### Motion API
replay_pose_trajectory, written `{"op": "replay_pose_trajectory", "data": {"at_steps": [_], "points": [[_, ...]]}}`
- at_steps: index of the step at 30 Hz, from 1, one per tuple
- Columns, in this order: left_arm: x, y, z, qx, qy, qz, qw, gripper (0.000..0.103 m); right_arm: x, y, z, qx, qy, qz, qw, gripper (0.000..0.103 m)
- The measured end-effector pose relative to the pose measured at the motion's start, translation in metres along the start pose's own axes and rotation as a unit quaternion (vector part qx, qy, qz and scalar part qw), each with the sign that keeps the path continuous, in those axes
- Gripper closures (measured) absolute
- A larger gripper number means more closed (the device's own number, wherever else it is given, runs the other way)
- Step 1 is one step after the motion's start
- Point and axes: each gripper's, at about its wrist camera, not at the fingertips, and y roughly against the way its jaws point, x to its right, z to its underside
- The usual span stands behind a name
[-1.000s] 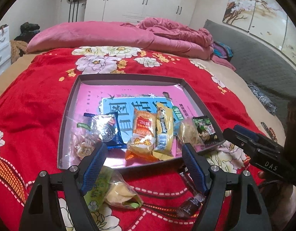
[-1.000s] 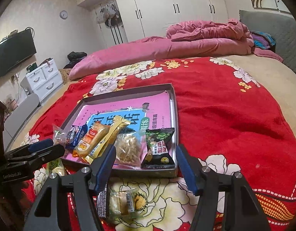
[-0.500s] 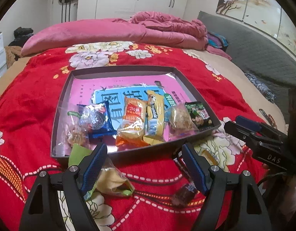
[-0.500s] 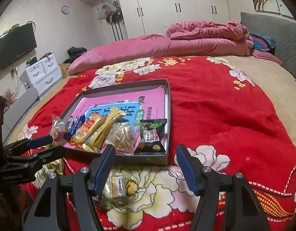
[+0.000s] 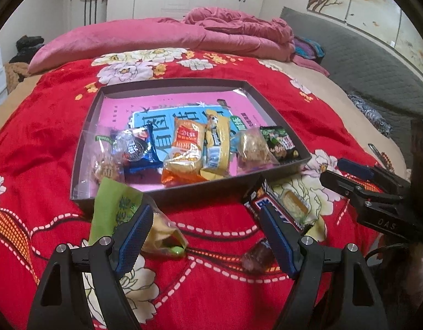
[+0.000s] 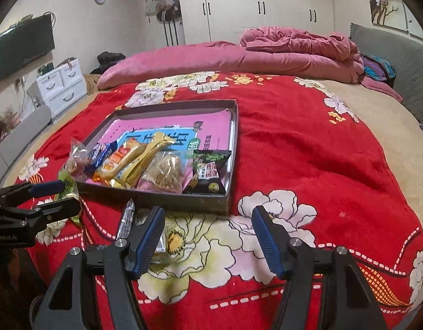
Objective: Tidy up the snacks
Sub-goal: 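Withdraw both grippers from the tray toward the remaining snacks, then grasp the foil-wrapped chocolate with the left gripper while the right grasps the clear cracker packet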
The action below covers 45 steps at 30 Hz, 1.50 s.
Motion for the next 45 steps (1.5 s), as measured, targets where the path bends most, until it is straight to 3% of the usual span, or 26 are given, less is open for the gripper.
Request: {"op": "replay_pose_trajectory", "data": {"at_steps": [17,33,45], "points": [[0.032,-0.014,0.021,-0.05,-0.062,0.025,0.9966,0.022,-0.008,-0.01,0.009,-0.036,0.018,-0.017,0.999,0.038],[0.035,-0.029,0.027,-0.084,-0.073,0.026,0.9934,0.022,-0.025,-0.015,0.015,-0.056,0.044,-0.045,0.996,0.038],[0.028,-0.031,0.027,-0.087,-0.067,0.027,0.9936,0.022,-0.034,-0.026,0.016,-0.076,0.042,-0.066,0.994,0.038]]}}
